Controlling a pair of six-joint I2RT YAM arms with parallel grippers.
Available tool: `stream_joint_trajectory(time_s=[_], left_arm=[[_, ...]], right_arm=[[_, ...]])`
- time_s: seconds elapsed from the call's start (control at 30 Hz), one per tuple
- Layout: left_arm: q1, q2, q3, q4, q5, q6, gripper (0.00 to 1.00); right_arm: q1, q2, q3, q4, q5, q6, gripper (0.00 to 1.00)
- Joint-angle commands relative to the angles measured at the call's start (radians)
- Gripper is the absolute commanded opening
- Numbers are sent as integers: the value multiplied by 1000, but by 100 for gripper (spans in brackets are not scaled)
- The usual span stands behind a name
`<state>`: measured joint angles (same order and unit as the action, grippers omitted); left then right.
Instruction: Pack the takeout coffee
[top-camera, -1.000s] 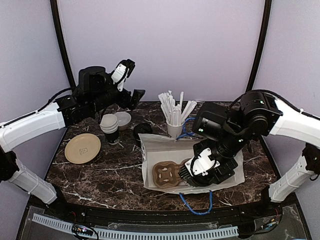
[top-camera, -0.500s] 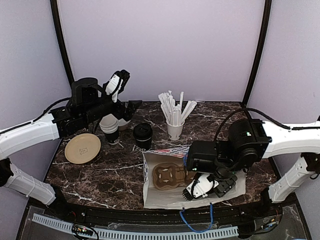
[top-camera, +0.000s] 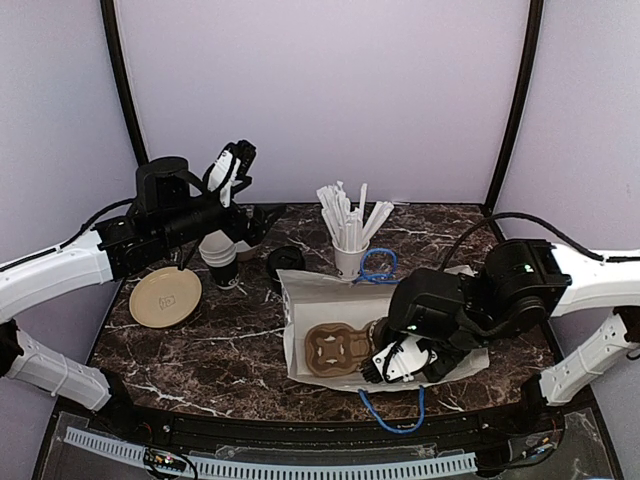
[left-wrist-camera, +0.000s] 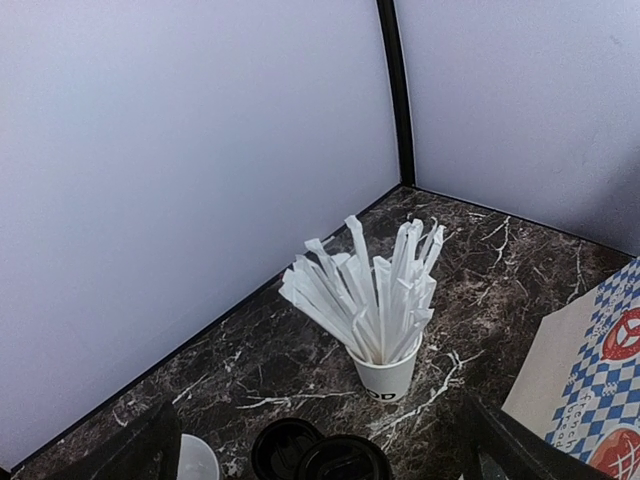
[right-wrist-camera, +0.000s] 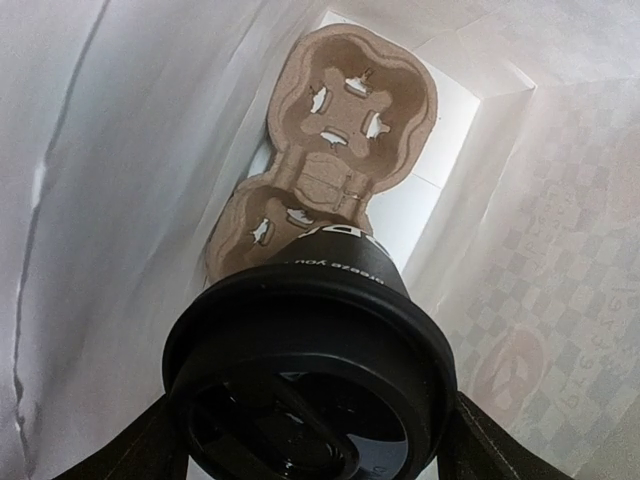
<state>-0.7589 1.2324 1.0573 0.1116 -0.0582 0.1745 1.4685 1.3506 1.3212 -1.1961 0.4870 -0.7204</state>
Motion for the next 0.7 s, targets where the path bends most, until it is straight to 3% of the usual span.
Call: stream_joint_trajectory(time_s=[0.0,0.4,0.67], left_arm=[[5,-4,-6,12,101,-15,99],[5,29,-7,1,113,-9,99],[5,48,-5,-5,123,-6,99]], right_arm=[[13,-106,-65,78,-67,-34,64],[16,-230,-208,147,-93,-212,65],[46,-191,-167,103,-102,-220,65]])
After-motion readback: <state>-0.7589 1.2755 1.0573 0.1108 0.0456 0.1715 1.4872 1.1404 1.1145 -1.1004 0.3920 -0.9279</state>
